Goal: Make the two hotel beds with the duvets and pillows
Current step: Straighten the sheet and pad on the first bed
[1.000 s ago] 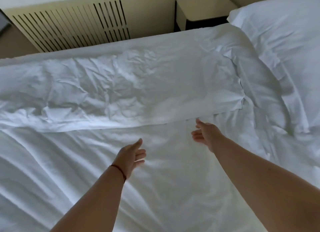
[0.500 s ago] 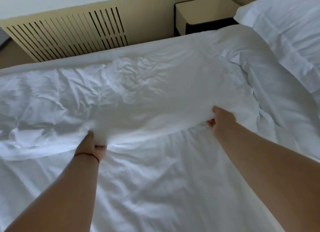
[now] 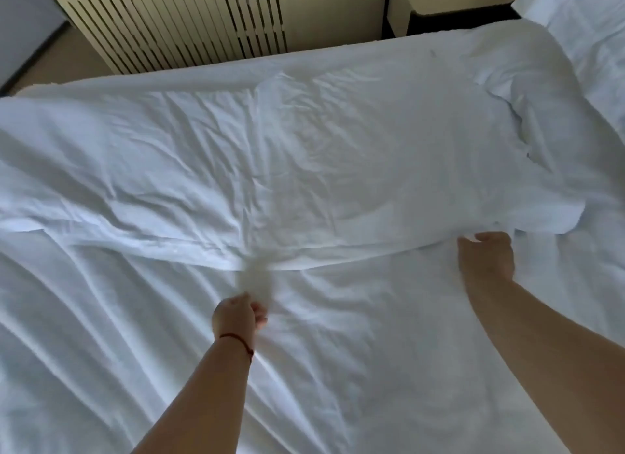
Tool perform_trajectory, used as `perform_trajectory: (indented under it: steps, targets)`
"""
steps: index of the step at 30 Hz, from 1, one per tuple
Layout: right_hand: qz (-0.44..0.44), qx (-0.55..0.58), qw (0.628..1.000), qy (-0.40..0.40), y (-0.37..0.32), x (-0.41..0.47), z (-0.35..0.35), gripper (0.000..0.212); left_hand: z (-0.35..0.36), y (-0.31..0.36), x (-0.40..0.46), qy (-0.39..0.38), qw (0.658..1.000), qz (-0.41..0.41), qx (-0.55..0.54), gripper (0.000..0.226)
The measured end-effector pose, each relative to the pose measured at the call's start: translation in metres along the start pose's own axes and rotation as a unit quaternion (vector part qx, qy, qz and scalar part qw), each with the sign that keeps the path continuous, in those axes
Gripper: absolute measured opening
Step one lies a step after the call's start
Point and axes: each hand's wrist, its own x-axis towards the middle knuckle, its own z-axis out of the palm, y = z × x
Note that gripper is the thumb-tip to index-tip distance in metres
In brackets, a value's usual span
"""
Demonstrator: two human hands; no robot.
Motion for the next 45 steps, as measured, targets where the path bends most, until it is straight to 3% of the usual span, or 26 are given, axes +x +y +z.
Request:
perform_trajectory:
  steps: [3,5,8,12,16,20,24,28,30,34,39,42,45]
  targets:
    - [-0.149,-0.089,0.985,-0.026,0.025,-0.076,0.033,0.030,-0.057,-0.036,-0.025,0.055,0.989,0.081,0.114,0.016]
    - [-0.239,-0.123,0.957,-0.111,0.044,-0.136,0.062,0.031,-0.098,-0.055,-0.043,0.096,0.973,0.114,0.177,0.015]
    - [-0.328,-0.188,0.891,-0.253,0.061,-0.224,0.106,0.039,-0.154,-0.075,-0.057,0.149,0.962,0.126,0.190,0.007]
    - [-0.418,-0.238,0.793,-0.374,0.069,-0.328,0.147,0.052,-0.240,-0.103,-0.060,0.238,0.954,0.070,0.171,0.013]
    - [-0.482,-0.261,0.714,-0.435,0.075,-0.399,0.173,0.083,-0.308,-0.123,-0.061,0.288,0.947,0.001,0.142,0.043]
    - [-0.497,-0.273,0.675,-0.472,0.085,-0.443,0.193,0.053,-0.350,-0.134,-0.043,0.286,0.943,-0.164,0.037,0.072]
    - [-0.490,-0.282,0.685,-0.460,0.096,-0.466,0.203,0.046,-0.369,-0.141,-0.028,0.095,0.949,-0.242,-0.179,0.080]
    - [-0.495,-0.279,0.699,-0.434,0.099,-0.477,0.208,0.043,-0.371,-0.138,-0.015,-0.036,0.933,-0.233,-0.273,0.059]
    - [-0.501,-0.292,0.696,-0.423,0.098,-0.481,0.210,0.042,-0.372,-0.138,-0.011,-0.025,0.933,-0.199,-0.297,0.057]
    - [-0.479,-0.315,0.711,-0.408,0.095,-0.490,0.213,0.041,-0.384,-0.133,-0.019,0.077,0.931,-0.192,-0.301,0.057]
    - [-0.444,-0.283,0.739,-0.421,0.077,-0.510,0.219,0.043,-0.407,-0.079,-0.047,-0.039,0.917,-0.166,-0.362,0.041]
    - [-0.422,-0.183,0.791,-0.404,0.046,-0.530,0.208,0.050,-0.418,-0.024,-0.062,-0.064,0.919,-0.121,-0.371,0.033]
    - [-0.414,-0.045,0.849,-0.326,0.015,-0.541,0.178,0.040,-0.422,0.030,-0.065,-0.080,0.922,-0.047,-0.375,0.032]
